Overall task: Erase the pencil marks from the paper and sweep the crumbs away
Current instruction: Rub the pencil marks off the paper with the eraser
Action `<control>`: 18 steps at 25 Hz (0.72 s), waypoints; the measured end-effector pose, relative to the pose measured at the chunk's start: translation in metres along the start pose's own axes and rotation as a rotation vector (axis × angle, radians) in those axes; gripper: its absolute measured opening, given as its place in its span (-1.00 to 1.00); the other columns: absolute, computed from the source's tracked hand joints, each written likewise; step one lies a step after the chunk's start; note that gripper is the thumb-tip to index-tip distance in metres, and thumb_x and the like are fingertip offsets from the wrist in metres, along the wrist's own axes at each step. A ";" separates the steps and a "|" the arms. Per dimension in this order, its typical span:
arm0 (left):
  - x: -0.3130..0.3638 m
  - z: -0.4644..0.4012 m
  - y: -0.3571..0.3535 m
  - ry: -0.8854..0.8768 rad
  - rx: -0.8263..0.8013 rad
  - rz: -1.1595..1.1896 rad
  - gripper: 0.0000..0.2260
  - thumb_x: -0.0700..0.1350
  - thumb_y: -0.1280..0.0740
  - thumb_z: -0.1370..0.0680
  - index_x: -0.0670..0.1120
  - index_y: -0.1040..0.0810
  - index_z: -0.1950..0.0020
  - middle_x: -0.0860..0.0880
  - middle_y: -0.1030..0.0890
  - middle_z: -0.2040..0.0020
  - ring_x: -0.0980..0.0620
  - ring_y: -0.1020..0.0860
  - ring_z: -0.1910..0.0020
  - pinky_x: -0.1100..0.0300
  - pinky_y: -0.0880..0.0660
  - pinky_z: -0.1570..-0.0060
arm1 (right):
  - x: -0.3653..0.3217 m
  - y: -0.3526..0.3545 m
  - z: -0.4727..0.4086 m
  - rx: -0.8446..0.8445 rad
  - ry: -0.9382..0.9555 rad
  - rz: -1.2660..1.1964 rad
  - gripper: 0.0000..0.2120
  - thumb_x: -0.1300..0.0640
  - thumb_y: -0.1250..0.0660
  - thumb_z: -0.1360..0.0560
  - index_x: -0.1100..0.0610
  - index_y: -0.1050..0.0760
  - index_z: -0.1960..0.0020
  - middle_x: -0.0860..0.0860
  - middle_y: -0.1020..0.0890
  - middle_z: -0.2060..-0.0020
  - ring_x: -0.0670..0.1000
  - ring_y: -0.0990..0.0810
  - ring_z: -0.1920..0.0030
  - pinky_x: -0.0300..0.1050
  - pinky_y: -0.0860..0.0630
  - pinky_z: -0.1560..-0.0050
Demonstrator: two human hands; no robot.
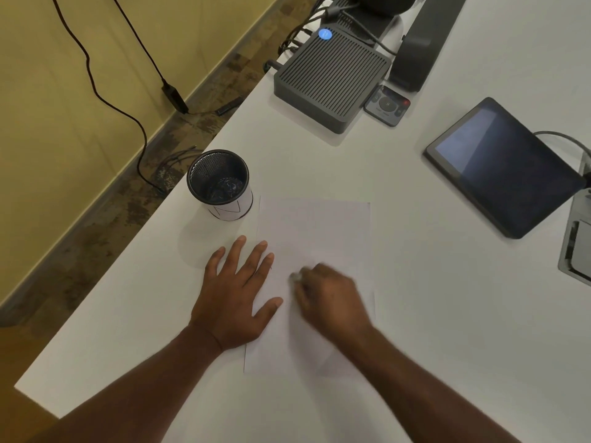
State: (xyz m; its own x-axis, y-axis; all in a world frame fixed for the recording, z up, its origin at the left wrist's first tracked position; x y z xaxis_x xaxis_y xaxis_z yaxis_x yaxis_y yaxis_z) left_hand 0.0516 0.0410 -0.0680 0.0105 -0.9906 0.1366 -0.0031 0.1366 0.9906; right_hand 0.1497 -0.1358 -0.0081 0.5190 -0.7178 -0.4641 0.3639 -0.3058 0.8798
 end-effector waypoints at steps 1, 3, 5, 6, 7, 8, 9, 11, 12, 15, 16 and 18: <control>-0.001 -0.001 0.000 0.003 0.002 0.000 -0.34 0.31 -0.13 -0.62 -0.07 -0.32 -0.61 -0.08 -0.26 -0.66 -0.24 -0.11 -0.67 -0.32 -0.17 -0.53 | 0.019 0.008 -0.013 0.071 -0.102 0.046 -0.73 0.06 -0.27 -0.57 0.12 -0.50 0.28 0.06 -0.54 0.37 0.12 -0.52 0.37 -0.10 -0.39 0.37; 0.000 -0.001 0.000 0.008 0.000 0.001 -0.34 0.31 -0.12 -0.63 -0.07 -0.32 -0.61 -0.08 -0.26 -0.66 -0.24 -0.10 -0.67 -0.31 -0.15 -0.54 | 0.036 0.025 -0.024 0.231 -0.266 0.070 -0.67 0.08 -0.28 -0.56 0.11 -0.41 0.36 0.04 -0.47 0.44 0.13 -0.47 0.42 -0.13 -0.26 0.39; 0.000 -0.001 0.000 0.007 -0.011 -0.005 -0.34 0.31 -0.11 -0.63 -0.06 -0.30 -0.61 -0.08 -0.26 -0.66 -0.24 -0.11 -0.67 -0.31 -0.15 -0.54 | 0.017 0.016 -0.015 0.190 -0.204 0.048 -0.70 0.09 -0.30 -0.56 0.12 -0.46 0.34 0.04 -0.48 0.43 0.12 -0.49 0.43 -0.17 -0.26 0.40; 0.000 -0.001 0.000 0.004 -0.018 -0.010 -0.33 0.32 -0.10 -0.63 -0.06 -0.29 -0.62 -0.08 -0.25 -0.67 -0.25 -0.11 -0.67 -0.31 -0.15 -0.54 | 0.002 0.003 -0.002 0.122 -0.118 0.031 -0.74 0.09 -0.30 -0.56 0.13 -0.51 0.29 0.04 -0.52 0.41 0.11 -0.51 0.42 -0.16 -0.35 0.41; -0.001 0.000 0.000 0.002 -0.024 -0.012 -0.33 0.32 -0.08 -0.63 -0.05 -0.28 -0.63 -0.08 -0.24 -0.67 -0.24 -0.11 -0.67 -0.30 -0.14 -0.55 | -0.003 -0.005 0.009 0.081 -0.032 0.013 -0.76 0.09 -0.30 -0.56 0.13 -0.54 0.25 0.04 -0.54 0.38 0.09 -0.52 0.41 -0.16 -0.41 0.40; -0.001 -0.001 0.000 0.003 -0.028 -0.012 -0.33 0.32 -0.07 -0.64 -0.05 -0.27 -0.63 -0.07 -0.23 -0.67 -0.24 -0.11 -0.67 -0.30 -0.14 -0.55 | 0.000 -0.004 0.010 0.078 -0.020 -0.004 -0.77 0.08 -0.30 -0.56 0.12 -0.54 0.25 0.04 -0.54 0.38 0.10 -0.52 0.40 -0.14 -0.43 0.39; -0.002 0.000 -0.001 0.008 -0.031 -0.011 -0.33 0.32 -0.07 -0.64 -0.05 -0.27 -0.63 -0.06 -0.23 -0.68 -0.24 -0.10 -0.67 -0.29 -0.13 -0.55 | 0.012 0.002 0.002 0.113 -0.080 -0.007 -0.75 0.08 -0.31 -0.56 0.10 -0.49 0.29 0.03 -0.53 0.40 0.10 -0.51 0.40 -0.13 -0.39 0.39; -0.001 -0.001 -0.002 0.018 -0.039 -0.002 -0.33 0.32 -0.06 -0.64 -0.05 -0.26 -0.63 -0.06 -0.21 -0.68 -0.23 -0.09 -0.67 -0.29 -0.12 -0.56 | 0.035 0.017 -0.015 0.241 -0.209 -0.003 -0.69 0.09 -0.31 -0.55 0.06 -0.34 0.34 -0.02 -0.44 0.45 0.04 -0.40 0.44 -0.16 -0.26 0.40; -0.001 -0.001 -0.001 0.025 -0.046 0.003 -0.33 0.31 -0.06 -0.64 -0.05 -0.24 -0.64 -0.06 -0.20 -0.69 -0.22 -0.09 -0.67 -0.29 -0.12 -0.56 | 0.040 0.020 -0.017 0.263 -0.240 -0.018 -0.68 0.09 -0.30 -0.56 0.05 -0.30 0.33 -0.05 -0.41 0.45 -0.01 -0.36 0.44 -0.17 -0.22 0.41; -0.001 0.000 0.003 0.032 -0.052 0.031 -0.36 0.27 -0.05 -0.65 -0.02 -0.16 -0.67 -0.06 -0.14 -0.70 -0.21 -0.07 -0.68 -0.29 -0.12 -0.57 | 0.039 0.005 -0.002 0.282 -0.330 -0.243 -0.71 0.00 -0.26 -0.58 0.08 -0.41 0.27 -0.07 -0.47 0.42 -0.05 -0.43 0.35 -0.27 -0.31 0.39; -0.001 0.001 0.005 0.019 -0.052 0.052 -0.39 0.23 -0.06 -0.66 -0.03 -0.19 -0.66 -0.05 -0.14 -0.70 -0.21 -0.07 -0.68 -0.30 -0.11 -0.57 | 0.039 0.004 0.004 0.289 -0.334 -0.309 -0.71 -0.02 -0.26 -0.58 0.07 -0.42 0.27 -0.06 -0.49 0.41 -0.06 -0.45 0.33 -0.30 -0.34 0.36; 0.001 0.001 0.007 0.007 -0.058 0.075 -0.46 0.11 -0.06 -0.67 -0.06 -0.30 -0.62 -0.04 -0.20 -0.68 -0.23 -0.09 -0.67 -0.33 -0.12 -0.57 | 0.043 0.008 0.004 0.306 -0.337 -0.335 -0.70 0.00 -0.27 -0.58 0.04 -0.39 0.30 -0.07 -0.45 0.43 -0.06 -0.44 0.33 -0.36 -0.32 0.35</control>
State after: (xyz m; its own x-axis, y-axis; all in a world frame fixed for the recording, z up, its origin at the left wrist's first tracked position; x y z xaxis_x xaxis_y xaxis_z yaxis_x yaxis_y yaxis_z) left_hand 0.0502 0.0408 -0.0605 0.0196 -0.9775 0.2101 0.0534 0.2109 0.9761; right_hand 0.1717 -0.1714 -0.0204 0.1199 -0.6951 -0.7089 0.1990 -0.6827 0.7031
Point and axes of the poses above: each hand's wrist, its own z-axis away from the middle knuckle, its own y-axis out of the back of the hand, x = y × z, the point moved 2 cm from there along -z, towards the middle knuckle
